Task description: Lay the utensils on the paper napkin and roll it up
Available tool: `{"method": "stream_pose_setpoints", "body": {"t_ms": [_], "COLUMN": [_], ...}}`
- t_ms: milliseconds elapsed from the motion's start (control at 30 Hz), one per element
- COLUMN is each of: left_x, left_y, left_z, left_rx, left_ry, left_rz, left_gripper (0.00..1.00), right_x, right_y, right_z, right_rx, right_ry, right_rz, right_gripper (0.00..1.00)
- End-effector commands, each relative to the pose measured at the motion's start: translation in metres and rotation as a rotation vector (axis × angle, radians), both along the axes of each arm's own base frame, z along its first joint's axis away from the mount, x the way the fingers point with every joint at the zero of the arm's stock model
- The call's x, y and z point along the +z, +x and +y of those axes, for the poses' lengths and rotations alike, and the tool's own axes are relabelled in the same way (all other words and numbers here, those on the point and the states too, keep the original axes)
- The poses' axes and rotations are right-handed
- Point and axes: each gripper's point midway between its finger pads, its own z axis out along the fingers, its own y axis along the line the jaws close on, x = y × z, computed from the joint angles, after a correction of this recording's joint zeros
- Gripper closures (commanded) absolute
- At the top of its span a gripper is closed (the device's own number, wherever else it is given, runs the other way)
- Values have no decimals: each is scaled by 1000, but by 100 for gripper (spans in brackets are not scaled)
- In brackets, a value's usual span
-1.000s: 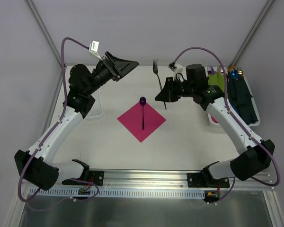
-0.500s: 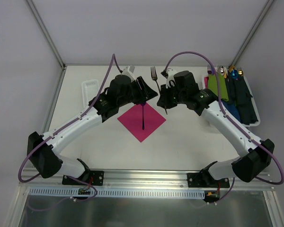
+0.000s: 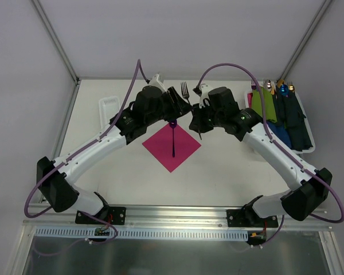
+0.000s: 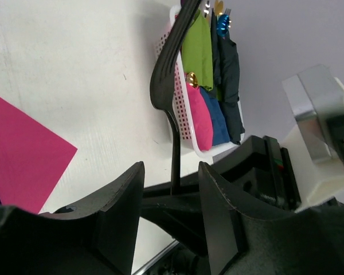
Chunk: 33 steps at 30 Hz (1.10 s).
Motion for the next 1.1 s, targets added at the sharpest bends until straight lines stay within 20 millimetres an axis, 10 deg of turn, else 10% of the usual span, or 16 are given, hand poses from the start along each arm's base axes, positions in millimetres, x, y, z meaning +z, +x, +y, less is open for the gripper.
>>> {"method": "stream_pose_setpoints", "body": {"t_ms": [0,233,433,567,633,700,767,1067], "left_x": [11,14,3,4,5,5,5,21], "left_y": [5,14,13,11,7,9,6,-15], "left_z": [-7,-12,-13,-5,-1,5,13,24], "left_rx": [1,33,46,60,38,24,1,-209], "left_ry": [-10,-12,-27,-28,-38,-48,-72,-213], "left_rz": [-18,1,51,37,20,18,6,-124], "left_gripper": [57,64,100,100,100,100,100,100], "right_x": [29,32,31,30,33,37,44,76], "right_y": [-2,-10,-12,-22,-26,-38,-44,-48], "right_z": [7,13,15,21,22,28,28,17], "right_rx": [20,62,73,121,147,209,246,400], "right_ry": [54,63,74,105,134,190,253,507], "right_rz": [-67,-53,-40,-9,2,44,95,229], "right_gripper": [100,100,100,100,91,51,34,31]}}
